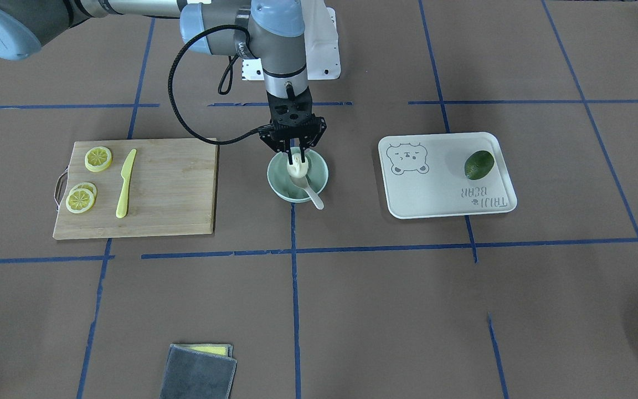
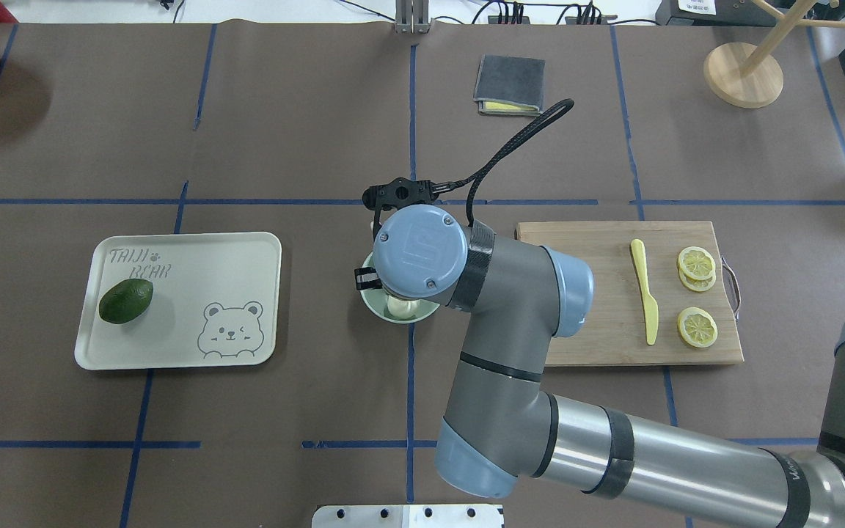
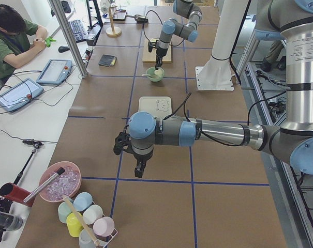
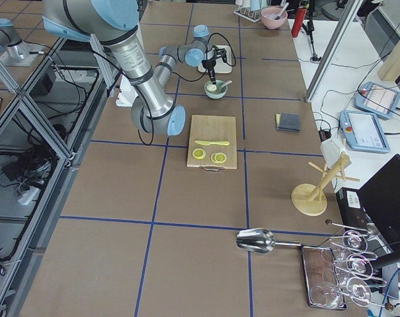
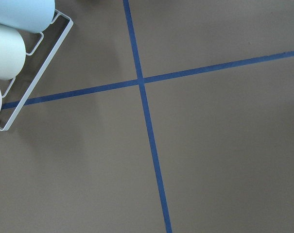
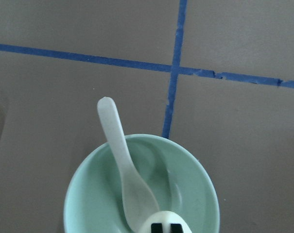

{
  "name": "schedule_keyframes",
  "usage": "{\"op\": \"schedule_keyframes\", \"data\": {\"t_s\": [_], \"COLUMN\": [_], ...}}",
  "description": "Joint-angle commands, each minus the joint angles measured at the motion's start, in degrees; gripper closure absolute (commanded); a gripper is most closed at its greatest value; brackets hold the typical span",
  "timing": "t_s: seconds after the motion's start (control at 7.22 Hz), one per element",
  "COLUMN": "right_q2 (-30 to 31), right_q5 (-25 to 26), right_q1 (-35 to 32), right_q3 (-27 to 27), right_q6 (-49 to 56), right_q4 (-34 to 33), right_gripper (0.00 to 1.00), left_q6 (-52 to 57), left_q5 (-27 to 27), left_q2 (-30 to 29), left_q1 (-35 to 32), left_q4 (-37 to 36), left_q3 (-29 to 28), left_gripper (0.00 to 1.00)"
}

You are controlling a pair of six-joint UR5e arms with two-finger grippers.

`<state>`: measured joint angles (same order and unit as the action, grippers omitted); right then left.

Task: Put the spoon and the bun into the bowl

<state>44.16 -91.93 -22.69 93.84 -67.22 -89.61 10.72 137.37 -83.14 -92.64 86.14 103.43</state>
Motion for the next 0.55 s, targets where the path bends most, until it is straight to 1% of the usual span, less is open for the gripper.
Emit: {"op": "schedule_keyframes", "data": {"t_s": [0.0,0.14,0.28,0.42], "right_q2": [-0.39,-0.22,0.48,2.06], "right_q5": [0.52,-1.13,-6.02,-9.81], "right_q1": [-0.33,-2.08,-6.01,-10.23], "right_q3": [0.38,1.69,2.05,2.49], "right_q6": [0.42,0.95,3.39,8.64], "right_q4": [-0.04,-0.48,-0.48,-0.48], "right_gripper": [0.00,0.00,0.00,0.00], "left_q6": [0.00,0.00,0.00,0.09], "left_q5": [0.00,0.09,-0.09,-0.09], "left_q2": [0.08,0.08,0.17,0.51], "left_q1": [0.00,0.00,0.00,0.00], "left_q4": [0.00,0.00,0.00,-0.09], "left_q3": [-0.07,-0.24,-0.25,-0.07], "left_gripper": [0.00,0.00,0.00,0.00]}}
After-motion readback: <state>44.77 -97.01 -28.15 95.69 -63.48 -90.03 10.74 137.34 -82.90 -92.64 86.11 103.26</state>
